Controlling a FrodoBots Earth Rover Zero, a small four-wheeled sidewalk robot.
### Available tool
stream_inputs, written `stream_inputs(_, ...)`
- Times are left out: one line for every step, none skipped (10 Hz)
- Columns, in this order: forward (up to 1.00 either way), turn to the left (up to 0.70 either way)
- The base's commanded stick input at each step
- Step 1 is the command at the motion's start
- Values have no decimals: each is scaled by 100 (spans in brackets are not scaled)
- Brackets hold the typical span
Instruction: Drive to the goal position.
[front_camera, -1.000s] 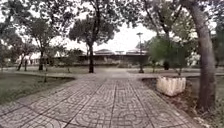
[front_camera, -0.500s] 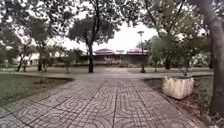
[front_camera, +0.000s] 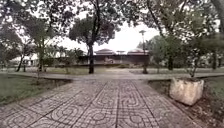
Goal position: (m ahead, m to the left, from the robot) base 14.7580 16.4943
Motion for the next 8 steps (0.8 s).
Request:
stream_inputs(50,0)
stream_inputs(50,0)
stream_inputs(50,0)
stream_inputs(50,0)
stream_inputs(50,0)
stream_inputs(50,0)
stream_inputs(50,0)
stream_inputs(50,0)
